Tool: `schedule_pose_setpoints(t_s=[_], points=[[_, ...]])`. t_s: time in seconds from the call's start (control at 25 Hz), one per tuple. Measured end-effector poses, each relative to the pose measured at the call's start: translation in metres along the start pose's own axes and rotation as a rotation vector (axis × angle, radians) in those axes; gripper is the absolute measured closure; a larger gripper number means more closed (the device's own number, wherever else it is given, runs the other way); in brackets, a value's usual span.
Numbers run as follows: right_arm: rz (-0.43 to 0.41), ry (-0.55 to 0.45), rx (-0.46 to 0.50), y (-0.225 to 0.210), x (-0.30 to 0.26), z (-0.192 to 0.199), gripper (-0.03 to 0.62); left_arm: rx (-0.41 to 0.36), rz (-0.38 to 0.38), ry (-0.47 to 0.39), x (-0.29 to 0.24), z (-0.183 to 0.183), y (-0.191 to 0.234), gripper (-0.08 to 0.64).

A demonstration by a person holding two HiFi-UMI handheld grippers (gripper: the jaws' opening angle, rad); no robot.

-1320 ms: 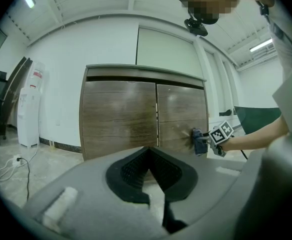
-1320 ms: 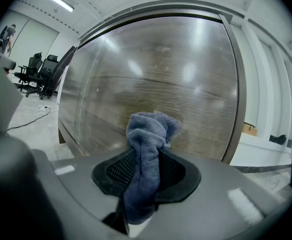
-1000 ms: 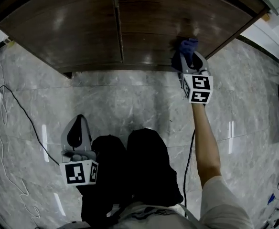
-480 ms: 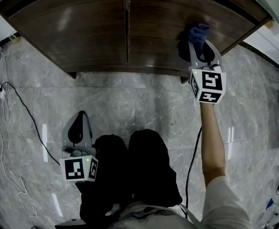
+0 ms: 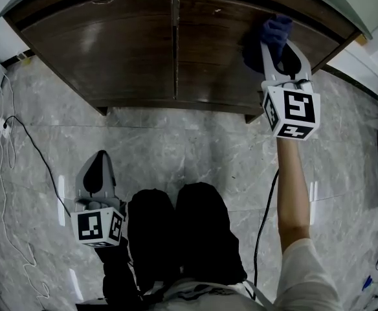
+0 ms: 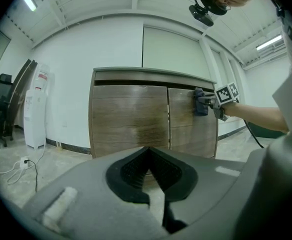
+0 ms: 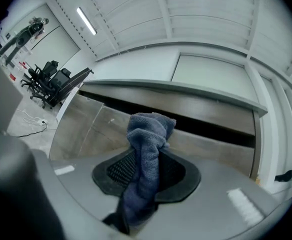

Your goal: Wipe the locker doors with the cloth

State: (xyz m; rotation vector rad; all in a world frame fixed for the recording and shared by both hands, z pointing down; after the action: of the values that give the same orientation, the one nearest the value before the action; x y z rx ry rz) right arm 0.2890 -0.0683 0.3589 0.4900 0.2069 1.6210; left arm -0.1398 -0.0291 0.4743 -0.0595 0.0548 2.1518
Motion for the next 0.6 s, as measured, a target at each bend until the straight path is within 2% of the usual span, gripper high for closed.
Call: schedule_pose_setpoints(t_s=[0.2, 0.6], points=[[0.008, -0.038, -0.004, -0.013, -0.007, -0.026, 0.479, -0.016, -0.015, -0.035, -0.010, -0.017, 0.008, 0.560], [0.035, -0.099, -0.062, -0.009, -0.020, -0.028, 0.479, -0.041, -0.026, -0.073, -0.014, -0.043, 0.013, 0.560]])
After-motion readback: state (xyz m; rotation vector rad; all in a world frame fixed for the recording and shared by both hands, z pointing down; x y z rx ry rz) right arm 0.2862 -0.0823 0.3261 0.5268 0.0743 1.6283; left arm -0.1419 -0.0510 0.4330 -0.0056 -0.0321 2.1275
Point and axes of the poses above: the fingertips, and each gripper's own axes: x backward along the fingers, y to its left, z out of its underside, the point moved 8 cm from there along x, backward along the fingers, and after that the axes turned 8 degrees about -y, right-handed, at the moved point
